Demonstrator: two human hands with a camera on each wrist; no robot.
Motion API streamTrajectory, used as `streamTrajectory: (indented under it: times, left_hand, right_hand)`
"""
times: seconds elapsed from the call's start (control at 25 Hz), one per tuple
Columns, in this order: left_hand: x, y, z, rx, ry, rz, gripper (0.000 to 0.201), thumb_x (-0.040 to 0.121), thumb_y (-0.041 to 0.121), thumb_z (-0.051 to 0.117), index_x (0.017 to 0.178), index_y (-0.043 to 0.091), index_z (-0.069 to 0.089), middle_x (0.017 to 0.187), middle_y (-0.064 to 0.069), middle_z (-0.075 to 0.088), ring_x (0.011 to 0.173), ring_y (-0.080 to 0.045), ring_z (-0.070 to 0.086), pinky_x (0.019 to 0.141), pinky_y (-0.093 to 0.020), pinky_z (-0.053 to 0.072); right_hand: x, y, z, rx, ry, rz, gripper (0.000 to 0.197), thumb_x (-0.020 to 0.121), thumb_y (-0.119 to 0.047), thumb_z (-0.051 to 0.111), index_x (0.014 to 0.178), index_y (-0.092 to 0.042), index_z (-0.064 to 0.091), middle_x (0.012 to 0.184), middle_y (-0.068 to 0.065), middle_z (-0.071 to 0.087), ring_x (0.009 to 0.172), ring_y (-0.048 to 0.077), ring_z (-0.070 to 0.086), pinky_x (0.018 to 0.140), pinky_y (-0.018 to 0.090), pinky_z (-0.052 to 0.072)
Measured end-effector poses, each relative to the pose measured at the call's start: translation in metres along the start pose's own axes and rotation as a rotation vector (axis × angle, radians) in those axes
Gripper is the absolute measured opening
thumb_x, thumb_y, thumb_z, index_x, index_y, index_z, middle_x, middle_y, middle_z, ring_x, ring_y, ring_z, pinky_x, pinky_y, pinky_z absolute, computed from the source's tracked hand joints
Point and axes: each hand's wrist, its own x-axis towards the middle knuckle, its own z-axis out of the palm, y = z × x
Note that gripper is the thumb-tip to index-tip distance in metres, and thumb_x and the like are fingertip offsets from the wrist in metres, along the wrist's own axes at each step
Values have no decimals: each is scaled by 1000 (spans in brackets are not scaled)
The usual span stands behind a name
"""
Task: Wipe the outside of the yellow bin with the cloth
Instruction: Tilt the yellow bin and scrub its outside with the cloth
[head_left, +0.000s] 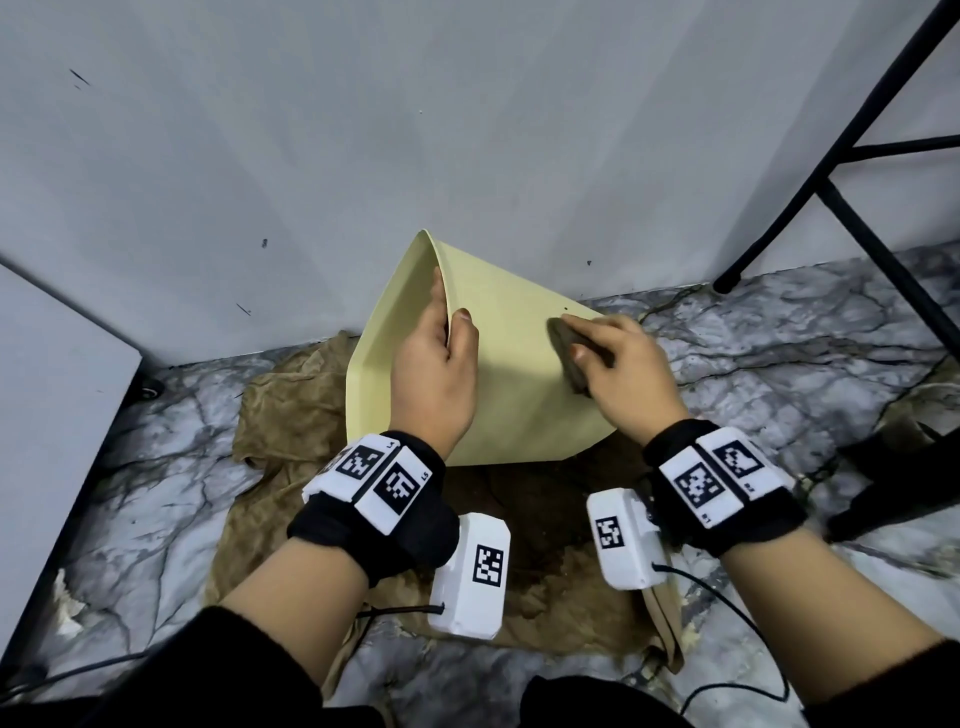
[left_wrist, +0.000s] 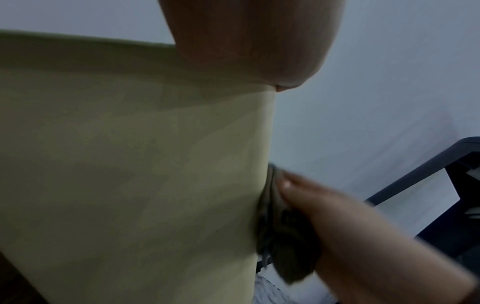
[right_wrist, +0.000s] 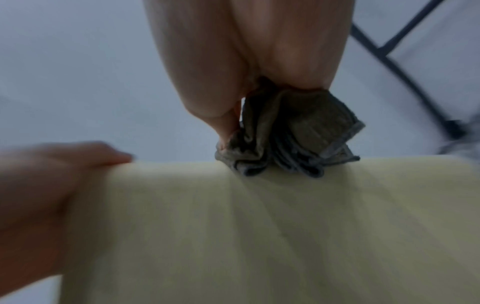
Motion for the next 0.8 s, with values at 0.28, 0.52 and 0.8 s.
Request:
streamTrajectory:
  times: [0.28,0.52,0.8]
  left_hand:
    - [-1,-2,-4,-67,-11,16,45,94,13,37,139,18,33,87,12,58,64,5,49,63,-1,37]
    - [2,-6,-9,-83,-31,13,44,94,14,37,138,19,35,139,10,45,117,10,46,95,-9,36]
    - [-3,-6,-15,-159,-61,-37,46,93,12,39,138,21,32,124,3,56,113,-8,51,94,-21,40]
  right_hand:
    - [-4,-45,18,113,-2,-152,34,86,-15,54,118,-26,58,101,-3,53,106,29,49,94,26,35]
    - [1,3,8,120,4,17,33,86,-14,54,117,-23,59,110,4,55,113,28,50,104,34,37]
    - [0,51,-10,79,-2,232,33,88,-13,52,121,-16,56,122,14,52,118,26,48,97,20,30]
